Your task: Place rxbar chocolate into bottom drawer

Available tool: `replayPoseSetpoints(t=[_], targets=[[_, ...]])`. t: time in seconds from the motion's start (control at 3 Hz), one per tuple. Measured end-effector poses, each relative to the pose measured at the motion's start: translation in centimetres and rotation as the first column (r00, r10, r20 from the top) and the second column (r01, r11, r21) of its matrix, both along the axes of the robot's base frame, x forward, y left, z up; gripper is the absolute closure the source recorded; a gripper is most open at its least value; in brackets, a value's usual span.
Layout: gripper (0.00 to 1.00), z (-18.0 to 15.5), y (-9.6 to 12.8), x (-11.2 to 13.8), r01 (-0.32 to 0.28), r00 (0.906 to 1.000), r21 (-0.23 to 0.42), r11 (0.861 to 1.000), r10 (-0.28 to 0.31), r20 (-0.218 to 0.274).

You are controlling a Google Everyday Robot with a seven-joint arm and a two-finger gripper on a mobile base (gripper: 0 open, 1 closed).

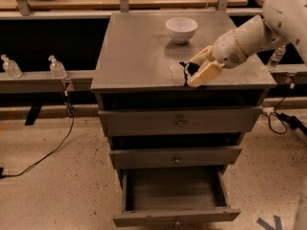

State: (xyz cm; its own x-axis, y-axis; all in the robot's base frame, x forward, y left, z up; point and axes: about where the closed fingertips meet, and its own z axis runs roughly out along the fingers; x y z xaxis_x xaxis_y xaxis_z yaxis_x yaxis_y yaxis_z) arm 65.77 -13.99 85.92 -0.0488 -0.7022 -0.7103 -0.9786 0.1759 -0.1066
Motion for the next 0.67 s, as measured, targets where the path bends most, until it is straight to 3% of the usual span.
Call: replayPoseSetpoints(t=[0.33, 0.67], targets=[[1.00, 0.4, -2.7, -4.6, 0.023, 0.9994, 0.028, 0.999, -0.024, 0.023], [1.00, -2.4, -4.6, -8.6, 0.067, 0.9958, 0.099, 0.993, -0.073, 0.057]])
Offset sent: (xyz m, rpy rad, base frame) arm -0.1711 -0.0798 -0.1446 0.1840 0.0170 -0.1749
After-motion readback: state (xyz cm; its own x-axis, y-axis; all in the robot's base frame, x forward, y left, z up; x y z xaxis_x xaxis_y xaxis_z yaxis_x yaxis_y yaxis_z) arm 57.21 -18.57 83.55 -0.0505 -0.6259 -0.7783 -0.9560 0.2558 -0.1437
